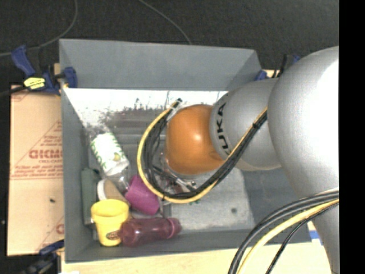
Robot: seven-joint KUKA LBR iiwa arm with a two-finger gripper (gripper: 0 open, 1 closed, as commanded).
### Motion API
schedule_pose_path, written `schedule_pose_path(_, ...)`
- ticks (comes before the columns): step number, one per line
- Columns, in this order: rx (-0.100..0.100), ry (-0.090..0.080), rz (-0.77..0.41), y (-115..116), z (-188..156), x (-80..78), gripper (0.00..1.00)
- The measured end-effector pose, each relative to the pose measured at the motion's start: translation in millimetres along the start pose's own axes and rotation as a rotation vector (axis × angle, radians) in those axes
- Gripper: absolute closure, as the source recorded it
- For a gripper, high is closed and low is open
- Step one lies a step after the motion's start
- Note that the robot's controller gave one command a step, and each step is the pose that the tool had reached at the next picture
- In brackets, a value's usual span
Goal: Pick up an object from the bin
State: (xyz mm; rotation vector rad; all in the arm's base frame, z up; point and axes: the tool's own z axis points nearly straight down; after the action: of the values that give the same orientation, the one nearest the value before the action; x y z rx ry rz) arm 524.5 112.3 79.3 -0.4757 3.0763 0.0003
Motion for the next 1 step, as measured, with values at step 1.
schedule_pose_path(1,0.000,-0.005,0.010,-6.5,5.4,-1.2,1.00)
